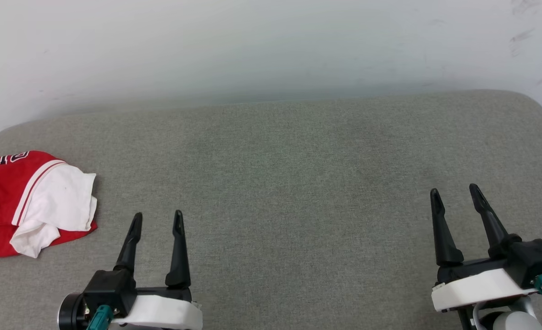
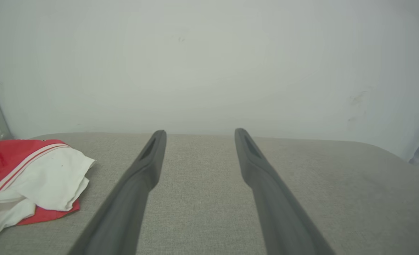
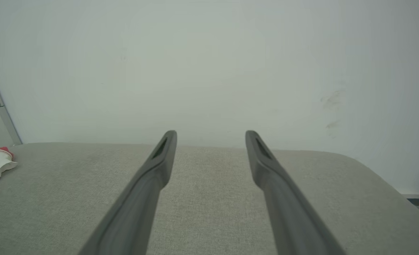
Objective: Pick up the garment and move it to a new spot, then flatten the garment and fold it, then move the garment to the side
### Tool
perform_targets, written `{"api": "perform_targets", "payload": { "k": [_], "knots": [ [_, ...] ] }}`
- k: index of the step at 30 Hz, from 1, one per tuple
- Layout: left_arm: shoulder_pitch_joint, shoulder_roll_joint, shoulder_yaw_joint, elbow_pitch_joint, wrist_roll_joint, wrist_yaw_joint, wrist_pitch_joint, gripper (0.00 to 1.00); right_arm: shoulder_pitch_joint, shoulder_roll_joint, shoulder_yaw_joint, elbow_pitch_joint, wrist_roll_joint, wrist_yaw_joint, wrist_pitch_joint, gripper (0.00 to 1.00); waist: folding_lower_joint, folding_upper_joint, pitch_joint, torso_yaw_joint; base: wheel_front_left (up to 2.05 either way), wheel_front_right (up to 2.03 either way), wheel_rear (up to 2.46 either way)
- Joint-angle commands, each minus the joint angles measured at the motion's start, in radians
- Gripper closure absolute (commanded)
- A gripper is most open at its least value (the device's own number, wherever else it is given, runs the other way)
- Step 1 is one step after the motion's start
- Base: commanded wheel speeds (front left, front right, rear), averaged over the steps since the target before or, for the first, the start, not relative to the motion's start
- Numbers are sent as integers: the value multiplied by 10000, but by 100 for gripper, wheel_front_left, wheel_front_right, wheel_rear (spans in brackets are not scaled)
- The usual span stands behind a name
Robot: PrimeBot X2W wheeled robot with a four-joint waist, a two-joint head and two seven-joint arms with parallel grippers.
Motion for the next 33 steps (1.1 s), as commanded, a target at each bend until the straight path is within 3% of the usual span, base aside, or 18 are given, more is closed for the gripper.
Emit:
{"api": "perform_targets", "payload": {
  "k": [1,6,15,33],
  "knots": [
    [64,-76,156,-70,246,-190,-88,0,41,-14,-45,-2,52,-3,-77,0,0,0,0,4,0,0,0],
    [266,-433,619,-53,764,-876,-174,0,56,-12,25,406,994,-3,-171,0,0,0,6,-10,0,0,0],
    [383,-727,1223,32,1557,-1556,-333,0,-94,-10,186,551,397,-3,-326,0,0,0,100,-42,0,0,0],
    [203,-810,1348,209,1807,-1880,-375,0,-50,-9,200,605,482,-3,-361,0,0,0,223,258,0,0,0]
  ]
}}
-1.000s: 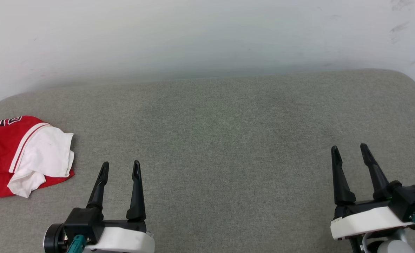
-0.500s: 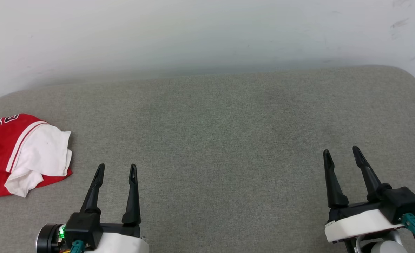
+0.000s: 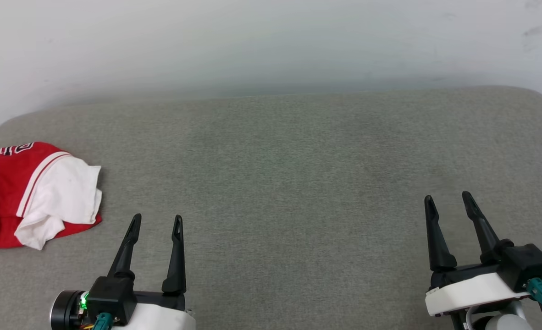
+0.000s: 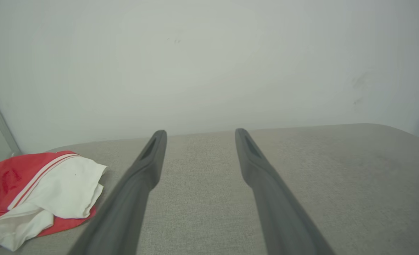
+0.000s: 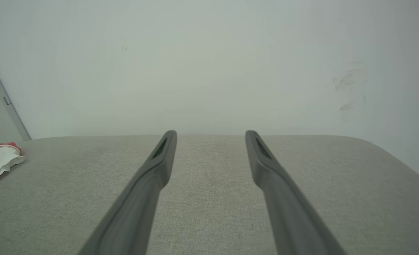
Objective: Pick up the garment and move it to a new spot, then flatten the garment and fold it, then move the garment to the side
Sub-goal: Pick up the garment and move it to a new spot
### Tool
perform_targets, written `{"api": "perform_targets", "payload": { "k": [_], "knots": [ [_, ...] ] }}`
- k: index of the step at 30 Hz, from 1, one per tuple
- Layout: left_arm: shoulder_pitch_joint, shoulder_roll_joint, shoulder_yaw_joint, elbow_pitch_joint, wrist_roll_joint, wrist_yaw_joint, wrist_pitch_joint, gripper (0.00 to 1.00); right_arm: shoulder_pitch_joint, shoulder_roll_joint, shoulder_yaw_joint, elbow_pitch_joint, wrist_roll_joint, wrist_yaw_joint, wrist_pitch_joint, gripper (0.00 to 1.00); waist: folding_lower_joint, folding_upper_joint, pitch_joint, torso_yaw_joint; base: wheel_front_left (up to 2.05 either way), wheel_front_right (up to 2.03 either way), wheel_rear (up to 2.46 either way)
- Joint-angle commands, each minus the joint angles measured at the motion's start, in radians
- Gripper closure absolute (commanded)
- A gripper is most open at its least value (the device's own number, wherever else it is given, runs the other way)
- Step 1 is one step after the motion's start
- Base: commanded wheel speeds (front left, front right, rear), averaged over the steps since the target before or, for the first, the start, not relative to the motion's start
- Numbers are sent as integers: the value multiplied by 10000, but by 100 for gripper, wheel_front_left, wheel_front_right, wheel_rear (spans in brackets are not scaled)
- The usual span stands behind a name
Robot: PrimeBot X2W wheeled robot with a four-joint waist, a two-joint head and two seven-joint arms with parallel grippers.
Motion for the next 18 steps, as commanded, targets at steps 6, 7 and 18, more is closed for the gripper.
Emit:
{"api": "perform_targets", "payload": {
  "k": [6,7,18],
  "knots": [
    [-72,-16,112,-8,-26,26,-28,0,150,-5,206,22,40,-3,-21,0,0,0,-65,848,0,0,0],
    [-25,-16,158,-14,-22,41,-28,0,172,-5,279,34,37,-3,-21,0,0,0,-95,996,0,0,0],
    [436,-17,466,-366,132,100,-27,0,402,-5,739,163,139,-3,-21,0,0,0,-491,2891,0,0,0]
  ]
}}
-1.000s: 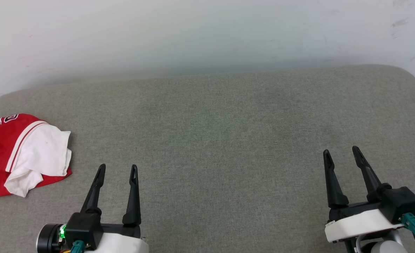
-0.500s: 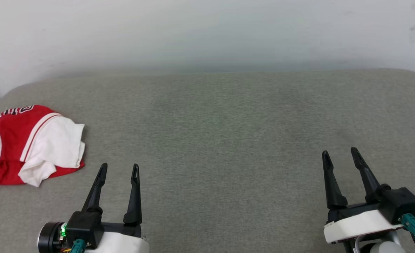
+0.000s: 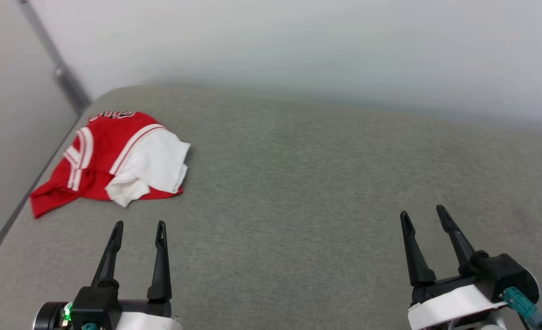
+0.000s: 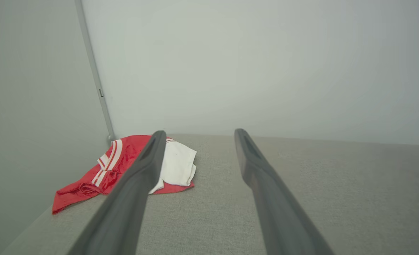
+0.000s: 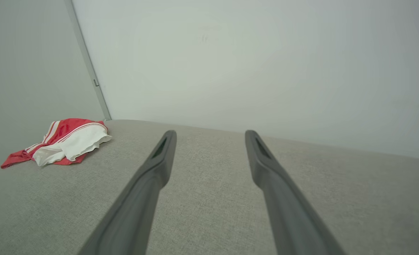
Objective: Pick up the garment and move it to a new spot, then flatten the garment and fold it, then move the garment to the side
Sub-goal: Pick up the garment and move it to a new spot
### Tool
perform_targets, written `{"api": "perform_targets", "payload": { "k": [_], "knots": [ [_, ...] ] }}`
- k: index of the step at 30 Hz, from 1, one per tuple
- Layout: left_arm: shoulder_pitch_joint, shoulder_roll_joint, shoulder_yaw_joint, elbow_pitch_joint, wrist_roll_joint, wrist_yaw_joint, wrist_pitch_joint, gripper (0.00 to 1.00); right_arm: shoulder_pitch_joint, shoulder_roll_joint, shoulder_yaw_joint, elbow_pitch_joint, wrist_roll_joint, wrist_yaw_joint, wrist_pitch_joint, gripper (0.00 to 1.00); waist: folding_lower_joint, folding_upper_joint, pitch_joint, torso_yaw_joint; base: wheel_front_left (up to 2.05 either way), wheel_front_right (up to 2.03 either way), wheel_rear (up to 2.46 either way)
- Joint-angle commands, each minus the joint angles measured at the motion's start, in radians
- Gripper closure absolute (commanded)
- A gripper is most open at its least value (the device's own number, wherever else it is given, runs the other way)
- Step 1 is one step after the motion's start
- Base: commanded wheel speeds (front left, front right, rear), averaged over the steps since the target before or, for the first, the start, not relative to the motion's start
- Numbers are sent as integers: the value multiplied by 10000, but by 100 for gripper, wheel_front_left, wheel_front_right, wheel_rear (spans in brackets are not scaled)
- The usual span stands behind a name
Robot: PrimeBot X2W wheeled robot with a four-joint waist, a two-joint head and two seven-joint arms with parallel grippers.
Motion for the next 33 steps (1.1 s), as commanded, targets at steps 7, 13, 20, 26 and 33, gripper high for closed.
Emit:
{"api": "perform_targets", "payload": {
  "k": [7,13,20,26,33],
  "knots": [
    [472,-14,183,-112,130,-28,-26,0,230,-7,386,78,169,-3,-21,0,0,0,-455,1488,0,0,0],
    [683,-14,184,-158,195,-75,-26,0,335,-7,619,150,299,-3,-21,0,0,0,-576,2069,0,0,0],
    [834,-16,106,-147,164,18,-26,0,357,-7,847,215,342,-3,-21,0,0,0,-618,2343,0,0,0],
    [908,-14,20,-224,273,66,-26,0,168,-5,975,267,299,-3,-21,0,0,0,-602,2393,0,0,0],
    [802,-15,115,-244,223,65,-26,0,200,-5,916,162,318,-3,-21,0,0,0,-560,2305,0,0,0]
  ]
}}
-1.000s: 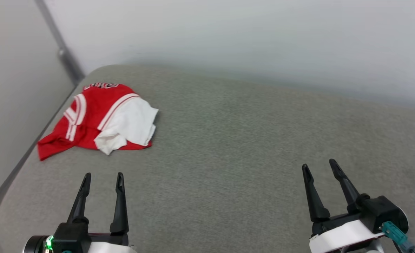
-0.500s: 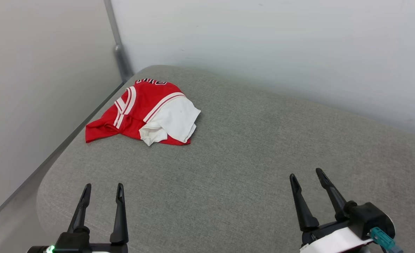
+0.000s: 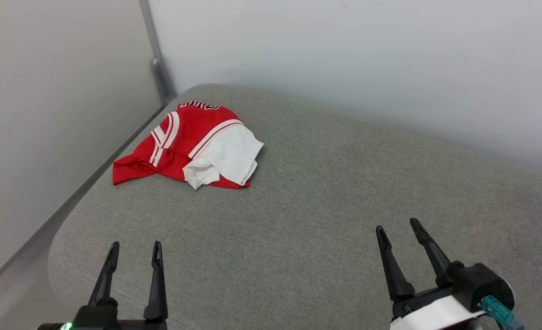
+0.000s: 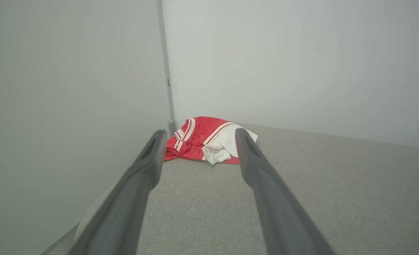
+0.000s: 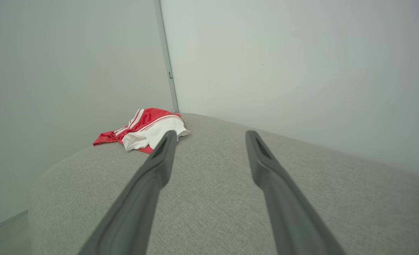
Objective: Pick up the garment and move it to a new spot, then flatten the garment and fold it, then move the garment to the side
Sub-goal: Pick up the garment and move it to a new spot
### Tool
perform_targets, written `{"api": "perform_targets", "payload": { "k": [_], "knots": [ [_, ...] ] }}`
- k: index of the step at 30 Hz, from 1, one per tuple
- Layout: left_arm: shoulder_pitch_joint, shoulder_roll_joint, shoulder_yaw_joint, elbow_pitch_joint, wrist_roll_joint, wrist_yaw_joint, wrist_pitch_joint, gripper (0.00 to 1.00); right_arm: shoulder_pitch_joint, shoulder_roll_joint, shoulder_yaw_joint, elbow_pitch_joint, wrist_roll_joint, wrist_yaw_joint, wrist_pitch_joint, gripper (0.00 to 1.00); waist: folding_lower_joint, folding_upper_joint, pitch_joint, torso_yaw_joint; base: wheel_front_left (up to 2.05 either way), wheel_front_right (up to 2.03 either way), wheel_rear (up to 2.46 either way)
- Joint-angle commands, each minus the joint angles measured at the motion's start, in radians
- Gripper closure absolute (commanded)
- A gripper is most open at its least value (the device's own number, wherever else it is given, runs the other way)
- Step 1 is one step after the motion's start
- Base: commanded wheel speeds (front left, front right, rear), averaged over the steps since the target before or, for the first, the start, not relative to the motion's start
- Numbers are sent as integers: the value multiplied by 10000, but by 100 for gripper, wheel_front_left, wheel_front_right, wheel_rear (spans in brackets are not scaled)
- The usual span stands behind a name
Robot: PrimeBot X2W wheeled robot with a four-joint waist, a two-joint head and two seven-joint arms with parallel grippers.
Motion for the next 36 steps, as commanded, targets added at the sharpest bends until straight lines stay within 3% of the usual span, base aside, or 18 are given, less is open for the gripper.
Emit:
{"api": "perform_targets", "payload": {
  "k": [1,6,10,15,20,24,29,36],
  "knots": [
    [-62,-16,17,-20,-63,-14,-25,0,-45,-5,2,-64,-50,-3,-21,0,0,0,111,-98,0,0,0],
    [-582,145,-18,7,110,-323,-25,0,-344,-8,-32,-309,-436,-3,-21,0,0,0,915,-517,0,0,0],
    [-1376,126,261,324,-346,-537,-25,0,-672,-10,-180,-537,-953,-3,-21,0,0,0,1980,-884,0,0,0],
    [-2991,614,658,1271,-966,-975,-25,0,-1063,-13,-380,-898,-1674,-3,-21,0,0,0,3333,-1356,0,0,0],
    [-4969,2138,727,2950,-1583,-1153,50,0,-1460,-13,-559,-1297,-2294,-3,105,0,0,0,4469,-1873,0,0,0],
    [-6532,3853,-185,4306,-2432,-1158,839,0,-1662,-10,-818,-1666,-2489,-3,192,0,0,0,5157,-2239,0,0,0],
    [-8218,5913,-1623,5481,-4450,-1164,2087,0,-1793,-8,-853,-1984,-2713,-3,259,0,0,0,5794,-2703,0,0,0],
    [-9788,7645,-3061,6059,-8218,-1157,4911,0,-1836,-5,-952,-2217,-2786,-3,212,0,0,0,6523,-3213,0,0,0]
  ]
}}
